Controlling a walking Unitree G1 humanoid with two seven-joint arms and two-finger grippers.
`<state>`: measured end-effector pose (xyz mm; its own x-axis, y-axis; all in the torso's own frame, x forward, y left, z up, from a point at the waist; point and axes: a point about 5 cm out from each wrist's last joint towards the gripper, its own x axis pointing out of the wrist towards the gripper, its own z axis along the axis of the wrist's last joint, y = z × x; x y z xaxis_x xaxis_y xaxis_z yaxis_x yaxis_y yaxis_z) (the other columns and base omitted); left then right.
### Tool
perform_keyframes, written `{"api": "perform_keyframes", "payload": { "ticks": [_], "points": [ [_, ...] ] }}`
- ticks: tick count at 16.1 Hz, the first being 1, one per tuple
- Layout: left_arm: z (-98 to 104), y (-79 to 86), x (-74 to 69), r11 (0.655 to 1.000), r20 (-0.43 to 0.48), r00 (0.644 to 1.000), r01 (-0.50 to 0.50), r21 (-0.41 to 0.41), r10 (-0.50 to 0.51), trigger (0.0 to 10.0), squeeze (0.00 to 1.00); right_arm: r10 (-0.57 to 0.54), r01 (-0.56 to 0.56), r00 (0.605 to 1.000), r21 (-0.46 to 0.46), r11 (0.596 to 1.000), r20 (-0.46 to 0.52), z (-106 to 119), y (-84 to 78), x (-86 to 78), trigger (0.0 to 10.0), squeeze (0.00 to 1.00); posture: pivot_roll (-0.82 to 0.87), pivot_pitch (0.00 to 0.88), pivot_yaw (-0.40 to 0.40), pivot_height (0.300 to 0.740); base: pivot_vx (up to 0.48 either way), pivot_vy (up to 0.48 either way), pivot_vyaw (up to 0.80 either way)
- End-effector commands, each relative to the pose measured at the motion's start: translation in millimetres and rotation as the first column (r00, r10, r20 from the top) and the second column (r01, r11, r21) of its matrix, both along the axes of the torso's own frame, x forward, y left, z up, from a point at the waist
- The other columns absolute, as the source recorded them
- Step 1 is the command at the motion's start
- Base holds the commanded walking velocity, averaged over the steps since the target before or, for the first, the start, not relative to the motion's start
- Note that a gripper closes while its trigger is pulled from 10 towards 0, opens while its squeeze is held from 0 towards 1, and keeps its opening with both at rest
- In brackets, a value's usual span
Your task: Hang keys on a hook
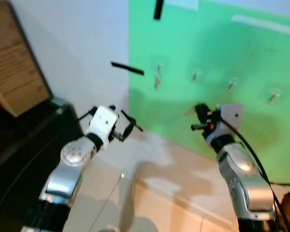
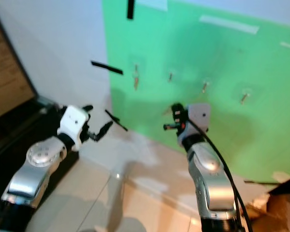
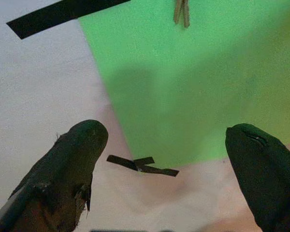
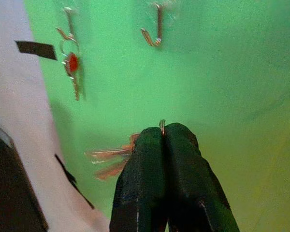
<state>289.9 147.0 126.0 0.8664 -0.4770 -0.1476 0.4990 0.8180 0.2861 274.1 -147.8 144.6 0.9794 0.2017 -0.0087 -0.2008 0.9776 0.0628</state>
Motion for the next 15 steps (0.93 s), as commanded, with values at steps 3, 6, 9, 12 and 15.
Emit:
{"api": "perform_keyframes", "payload": {
  "ticks": [3,6,9,12,15],
  "points": [
    [6,-6.0,-3.5,0.994,-0.015,0.994,0.112,-0.004,-0.112,10.0,0.0,0.011,-0.012,0.999,0.048,0.999,0.032,13,-3.2,9.4,10.0,0.0,-0.01,0.0,-0.026,0.74,0.0,0.0,0.0],
    [9,-8.1,-5.7,0.985,-0.029,0.984,0.175,-0.007,-0.175,10.0,0.0,0.038,-0.041,0.998,0.069,0.997,0.039,18,-0.5,15.8,10.0,0.0,-0.01,0.0,-0.025,0.74,0.0,0.0,0.0],
    [11,-10.1,-7.4,0.975,-0.038,0.974,0.222,0.006,-0.222,10.0,0.0,0.071,-0.074,0.997,0.076,0.994,0.039,22,2.1,23.8,10.0,0.0,-0.01,0.0,-0.024,0.74,0.0,0.0,0.0],
    [19,-15.5,-13.8,0.95,-0.035,0.95,0.309,-0.039,-0.31,10.0,0.0,0.073,-0.078,0.997,0.131,0.988,0.041,31,3.7,37.4,10.0,0.0,0.01,0.0,-0.031,0.74,0.0,0.0,0.0],
    [23,-20.2,-19.5,0.925,-0.047,0.926,0.371,-0.075,-0.375,10.0,0.0,0.078,-0.083,0.996,0.154,0.985,0.042,33,3.3,41.1,10.0,0.0,0.01,0.0,-0.033,0.74,0.0,0.0,0.0]
  ]
}}
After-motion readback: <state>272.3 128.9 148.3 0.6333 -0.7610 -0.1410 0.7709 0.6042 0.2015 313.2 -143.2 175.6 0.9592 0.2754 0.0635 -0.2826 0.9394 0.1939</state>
